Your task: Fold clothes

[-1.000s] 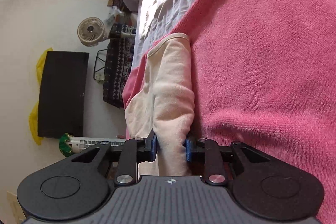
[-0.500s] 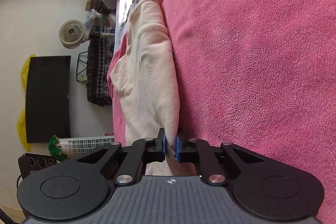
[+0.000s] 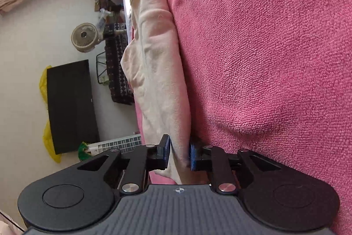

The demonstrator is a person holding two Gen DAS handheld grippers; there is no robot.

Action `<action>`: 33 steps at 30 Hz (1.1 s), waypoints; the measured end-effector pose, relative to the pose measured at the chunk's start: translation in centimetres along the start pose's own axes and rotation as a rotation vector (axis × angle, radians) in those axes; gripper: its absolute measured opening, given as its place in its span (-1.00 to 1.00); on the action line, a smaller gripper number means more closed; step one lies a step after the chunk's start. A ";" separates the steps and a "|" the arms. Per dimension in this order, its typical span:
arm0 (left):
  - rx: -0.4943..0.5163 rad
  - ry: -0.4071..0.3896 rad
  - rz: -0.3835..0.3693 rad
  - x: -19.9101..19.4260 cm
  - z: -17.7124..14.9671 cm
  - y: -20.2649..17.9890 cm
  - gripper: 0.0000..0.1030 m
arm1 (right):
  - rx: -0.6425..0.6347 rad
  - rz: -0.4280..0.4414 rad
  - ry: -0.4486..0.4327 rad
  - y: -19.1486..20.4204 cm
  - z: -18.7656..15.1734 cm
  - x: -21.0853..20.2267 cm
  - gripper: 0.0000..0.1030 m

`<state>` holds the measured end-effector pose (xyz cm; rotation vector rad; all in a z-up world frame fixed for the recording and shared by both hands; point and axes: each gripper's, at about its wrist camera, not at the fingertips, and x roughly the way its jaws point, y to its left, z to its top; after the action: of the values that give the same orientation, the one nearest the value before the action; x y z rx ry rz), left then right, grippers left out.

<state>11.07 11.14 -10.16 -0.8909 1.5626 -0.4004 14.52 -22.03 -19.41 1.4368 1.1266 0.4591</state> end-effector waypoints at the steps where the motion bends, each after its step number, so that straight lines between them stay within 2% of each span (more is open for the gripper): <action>1: -0.055 -0.012 -0.049 0.2 0.1 0.8 0.37 | 0.022 0.002 -0.006 0.0 -0.1 -0.2 -0.69; 4: -0.209 -0.029 -0.181 1.2 0.4 3.0 0.37 | 0.120 0.060 -0.035 -0.1 -1.0 -1.2 -0.78; 9: -0.368 -0.065 -0.336 3.3 0.1 4.9 0.37 | 0.280 0.154 -0.072 -0.9 -2.5 -1.5 -0.78; 12: -0.406 -0.127 -0.320 3.8 0.3 5.1 0.37 | 0.318 0.149 -0.085 -1.5 -2.8 -1.1 -0.78; 13: -0.399 -0.147 -0.284 3.9 0.5 4.8 0.31 | 0.318 0.129 -0.089 -1.6 -2.9 -1.1 -0.78; 15: -0.345 -0.156 -0.218 3.9 1.0 3.9 0.07 | 0.308 0.108 -0.097 -1.7 -3.0 -1.2 -0.78; 17: -0.278 -0.146 -0.148 3.8 1.4 3.1 -0.42 | 0.251 0.069 -0.106 -1.3 -3.0 -2.1 -0.72; 20: -0.239 -0.144 -0.115 3.5 1.6 2.4 -0.77 | 0.143 0.012 -0.131 -0.2 -2.2 -3.5 -0.63; 21: -0.238 -0.144 -0.119 3.4 1.6 2.4 -0.78 | 0.109 0.008 -0.145 0.3 -1.8 -4.1 -0.55; 23: -0.229 -0.143 -0.140 3.1 1.6 2.4 -0.81 | 0.013 -0.011 -0.178 1.6 -0.5 -4.4 -0.14; 25: -0.214 -0.144 -0.174 2.8 1.7 2.3 -0.81 | -0.078 -0.034 -0.193 2.9 0.6 -4.3 0.04; 27: -0.199 -0.147 -0.198 2.4 1.8 2.2 -0.81 | -0.204 -0.073 -0.143 4.7 2.1 -2.7 0.04; 29: -0.184 -0.147 -0.209 2.2 1.9 2.1 -0.81 | -0.268 -0.095 -0.144 5.7 3.5 -1.1 -0.08; 30: -0.185 -0.142 -0.205 2.4 2.0 2.2 -0.81 | -0.275 -0.100 -0.167 5.9 4.1 -0.8 -0.14; 32: -0.196 -0.127 -0.190 3.0 2.1 2.6 -0.81 | -0.290 -0.109 -0.213 6.2 5.2 -0.2 -0.41; 33: -0.206 -0.119 -0.185 3.3 2.0 3.0 -0.81 | -0.295 -0.119 -0.228 6.4 5.8 0.2 -0.41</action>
<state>12.14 11.11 -14.96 -1.2032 1.4337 -0.3148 21.61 -23.97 -14.93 1.1262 0.9130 0.3507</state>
